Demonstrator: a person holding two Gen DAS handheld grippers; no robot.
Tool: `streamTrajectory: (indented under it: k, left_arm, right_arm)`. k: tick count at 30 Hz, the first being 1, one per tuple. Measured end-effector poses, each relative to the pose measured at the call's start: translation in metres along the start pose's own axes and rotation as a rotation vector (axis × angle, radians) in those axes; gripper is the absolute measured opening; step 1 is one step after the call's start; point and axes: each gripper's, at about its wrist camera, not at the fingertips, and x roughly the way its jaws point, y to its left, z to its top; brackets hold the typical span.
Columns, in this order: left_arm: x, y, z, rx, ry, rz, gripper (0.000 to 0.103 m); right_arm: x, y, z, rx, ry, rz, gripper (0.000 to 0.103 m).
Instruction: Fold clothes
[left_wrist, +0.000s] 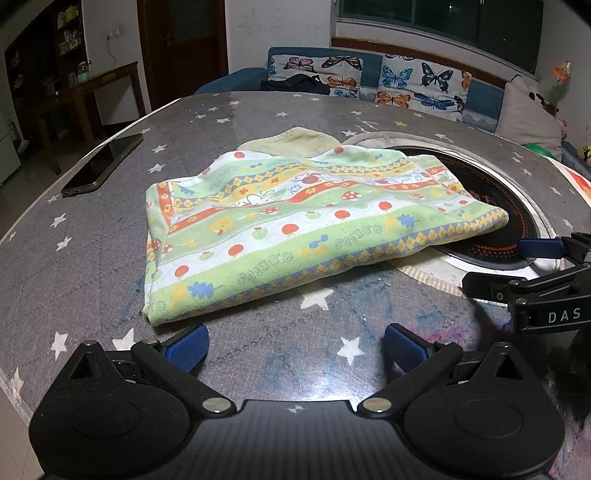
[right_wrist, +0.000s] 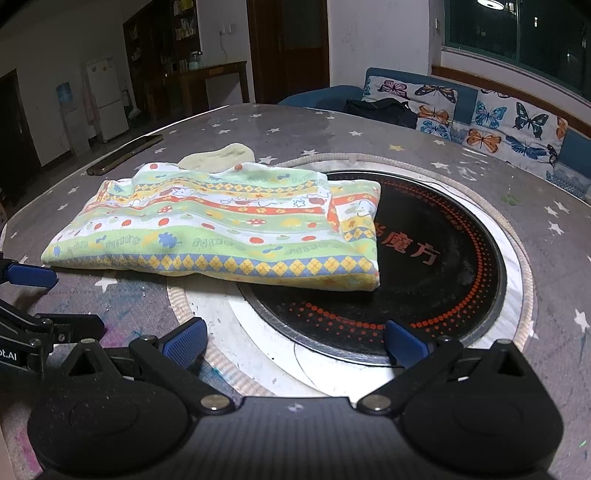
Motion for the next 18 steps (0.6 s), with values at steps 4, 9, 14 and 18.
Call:
streamTrajectory:
  k: [4,9,14,18]
  left_arm:
    - [0.0,0.0,0.001,0.003,0.006,0.001,0.103]
    - [-0.009,0.0,0.003,0.014,0.005,-0.005,0.103]
    - [-0.029,0.011,0.009,0.033,-0.051,-0.002,0.103]
    - [-0.04,0.034,0.017,0.007,-0.08,0.005,0.103]
  right_arm:
    - [-0.001,0.0,0.001,-0.011,0.006,0.023,0.103]
    - [-0.006,0.001,0.007,0.006,0.014,0.085,0.103]
    - [-0.011,0.022,0.02,-0.077,-0.005,0.117,0.103]
    - [-0.015,0.04,0.03,-0.15,-0.021,0.142,0.103]
